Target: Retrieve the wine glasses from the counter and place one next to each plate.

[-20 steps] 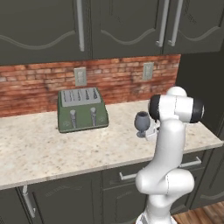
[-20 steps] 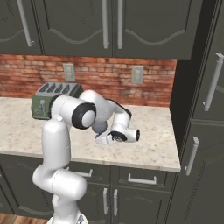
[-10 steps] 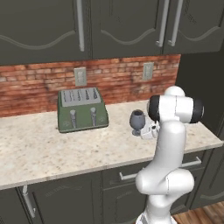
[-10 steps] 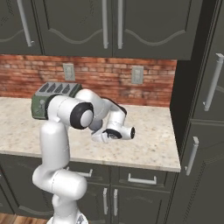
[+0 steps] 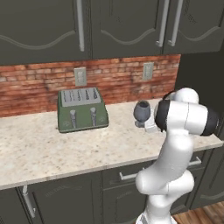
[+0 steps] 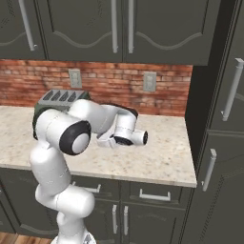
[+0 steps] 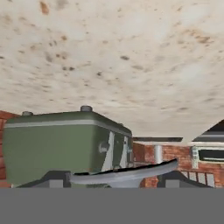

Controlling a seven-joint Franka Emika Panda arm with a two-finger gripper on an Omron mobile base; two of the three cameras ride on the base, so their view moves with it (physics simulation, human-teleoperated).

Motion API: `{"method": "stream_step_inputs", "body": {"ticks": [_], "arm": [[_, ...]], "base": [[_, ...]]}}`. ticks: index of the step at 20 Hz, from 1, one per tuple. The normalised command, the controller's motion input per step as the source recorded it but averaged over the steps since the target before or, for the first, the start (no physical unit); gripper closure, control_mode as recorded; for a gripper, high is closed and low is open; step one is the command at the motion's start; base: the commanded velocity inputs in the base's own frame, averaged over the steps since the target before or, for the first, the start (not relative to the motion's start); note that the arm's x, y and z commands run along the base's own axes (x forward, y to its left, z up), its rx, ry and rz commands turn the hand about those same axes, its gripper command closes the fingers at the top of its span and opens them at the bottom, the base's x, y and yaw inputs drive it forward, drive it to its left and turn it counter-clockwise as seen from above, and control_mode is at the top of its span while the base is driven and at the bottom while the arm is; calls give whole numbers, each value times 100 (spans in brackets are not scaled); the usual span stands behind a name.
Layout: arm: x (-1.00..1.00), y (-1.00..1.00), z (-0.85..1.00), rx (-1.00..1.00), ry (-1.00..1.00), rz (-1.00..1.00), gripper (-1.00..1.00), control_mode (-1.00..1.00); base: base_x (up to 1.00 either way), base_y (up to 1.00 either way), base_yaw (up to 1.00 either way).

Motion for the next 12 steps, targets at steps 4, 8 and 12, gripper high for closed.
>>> {"method": "stream_step_inputs", "body": {"ticks": [4,8,12], "arm": [[-56,0,99,0,12,0,100,-100],[-65,0,99,0,13,0,100,-100],[-77,0,71,0,6,0,100,-100]], "base": [[0,0,0],[0,0,0],[0,0,0]]}}
